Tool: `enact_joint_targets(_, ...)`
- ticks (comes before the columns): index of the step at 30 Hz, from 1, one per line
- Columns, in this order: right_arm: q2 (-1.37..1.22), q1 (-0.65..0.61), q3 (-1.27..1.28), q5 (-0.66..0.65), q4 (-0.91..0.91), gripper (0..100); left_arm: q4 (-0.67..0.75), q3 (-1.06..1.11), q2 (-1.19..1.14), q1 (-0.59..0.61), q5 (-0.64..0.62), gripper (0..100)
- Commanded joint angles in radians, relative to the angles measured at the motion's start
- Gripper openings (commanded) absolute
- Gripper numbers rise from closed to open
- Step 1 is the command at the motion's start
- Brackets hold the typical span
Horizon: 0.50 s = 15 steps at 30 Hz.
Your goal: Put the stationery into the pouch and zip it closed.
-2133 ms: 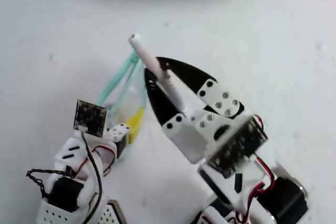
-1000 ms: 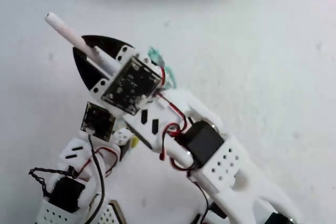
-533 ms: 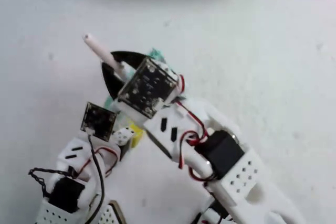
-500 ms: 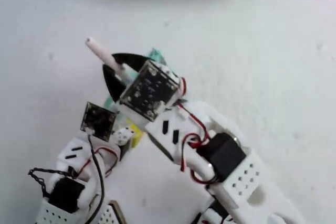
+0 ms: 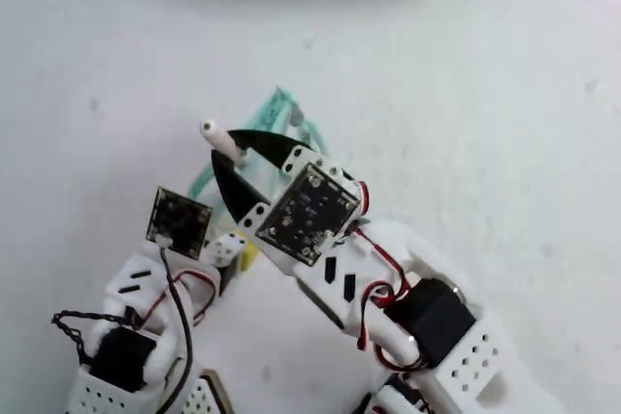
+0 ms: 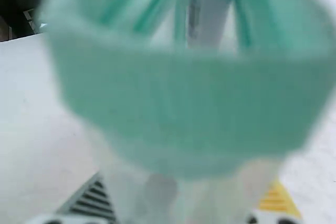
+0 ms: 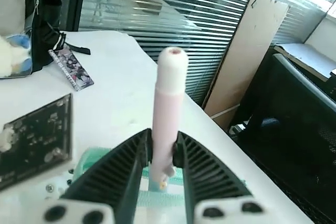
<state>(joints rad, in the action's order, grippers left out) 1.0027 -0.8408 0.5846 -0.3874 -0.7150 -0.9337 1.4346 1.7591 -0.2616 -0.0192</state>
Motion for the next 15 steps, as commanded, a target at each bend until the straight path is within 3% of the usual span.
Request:
enact_joint_targets(1, -0.030, -0.016, -0.017, -0.008, 0.005, 2.1, 0.020, -0.005, -0.004, 0.007, 0.000, 23)
enact_joint_targets(4, -0.058, -0.007, -0.049, -0.002, -0.002, 2.8, 0.020, -0.005, -0.004, 0.007, 0.000, 23)
enact_joint_targets(9, -0.051, 0.007, -0.087, -0.002, -0.038, 15.9, 0.020, -0.005, -0.004, 0.007, 0.000, 23)
enact_joint_targets(15, -0.051, 0.007, -0.126, -0.002, -0.079, 15.6, 0.020, -0.005, -0.004, 0.004, 0.000, 23)
